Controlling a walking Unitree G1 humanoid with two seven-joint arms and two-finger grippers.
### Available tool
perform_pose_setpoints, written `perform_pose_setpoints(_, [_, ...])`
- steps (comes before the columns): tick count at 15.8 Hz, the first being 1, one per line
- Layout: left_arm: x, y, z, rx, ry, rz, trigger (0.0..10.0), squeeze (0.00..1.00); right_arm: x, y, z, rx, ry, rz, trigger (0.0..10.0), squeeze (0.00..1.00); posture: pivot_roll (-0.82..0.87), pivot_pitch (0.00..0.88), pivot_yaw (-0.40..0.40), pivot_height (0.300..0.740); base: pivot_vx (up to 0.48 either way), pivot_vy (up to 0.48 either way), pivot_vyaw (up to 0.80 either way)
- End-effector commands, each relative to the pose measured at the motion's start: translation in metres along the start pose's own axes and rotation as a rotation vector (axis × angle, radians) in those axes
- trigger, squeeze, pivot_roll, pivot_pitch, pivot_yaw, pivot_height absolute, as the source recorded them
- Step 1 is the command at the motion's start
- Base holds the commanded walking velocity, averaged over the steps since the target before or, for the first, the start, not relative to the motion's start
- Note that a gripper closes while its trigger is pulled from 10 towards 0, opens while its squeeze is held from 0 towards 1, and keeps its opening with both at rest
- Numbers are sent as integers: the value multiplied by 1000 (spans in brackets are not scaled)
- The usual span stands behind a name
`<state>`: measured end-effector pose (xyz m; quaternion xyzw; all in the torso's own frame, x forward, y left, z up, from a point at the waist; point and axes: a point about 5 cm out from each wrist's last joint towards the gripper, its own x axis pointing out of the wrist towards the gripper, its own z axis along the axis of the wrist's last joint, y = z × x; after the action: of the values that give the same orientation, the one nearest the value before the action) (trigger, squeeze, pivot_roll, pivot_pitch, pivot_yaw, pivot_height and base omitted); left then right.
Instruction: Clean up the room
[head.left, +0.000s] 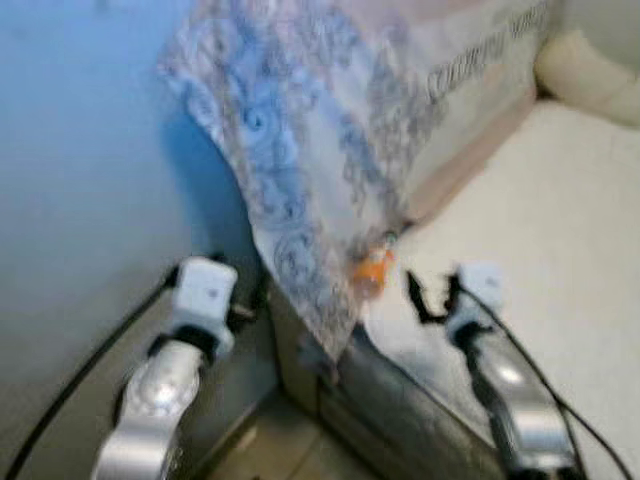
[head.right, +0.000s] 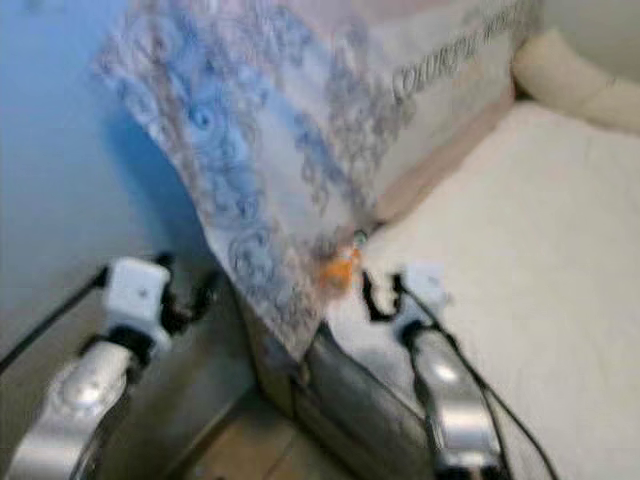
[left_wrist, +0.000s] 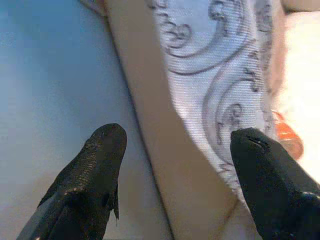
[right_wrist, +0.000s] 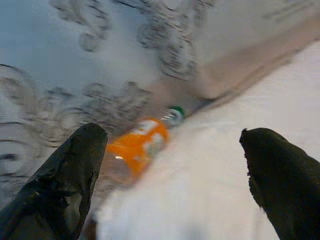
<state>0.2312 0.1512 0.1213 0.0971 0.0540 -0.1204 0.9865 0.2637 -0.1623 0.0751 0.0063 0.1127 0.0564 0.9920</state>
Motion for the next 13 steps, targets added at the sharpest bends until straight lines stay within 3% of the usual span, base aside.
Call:
perform_pose_setpoints(1, [-2, 7, -1, 17, 11, 16, 10000, 0, 4, 11, 2, 16, 0, 29, 10000, 0, 101, 0, 19, 740, 262, 0, 0])
perform_pose_setpoints(13, [0, 6, 0, 15, 9, 5, 10000, 0, 10, 8, 4, 9, 22, 10, 10000, 0, 107, 0, 13, 740, 262, 0, 0])
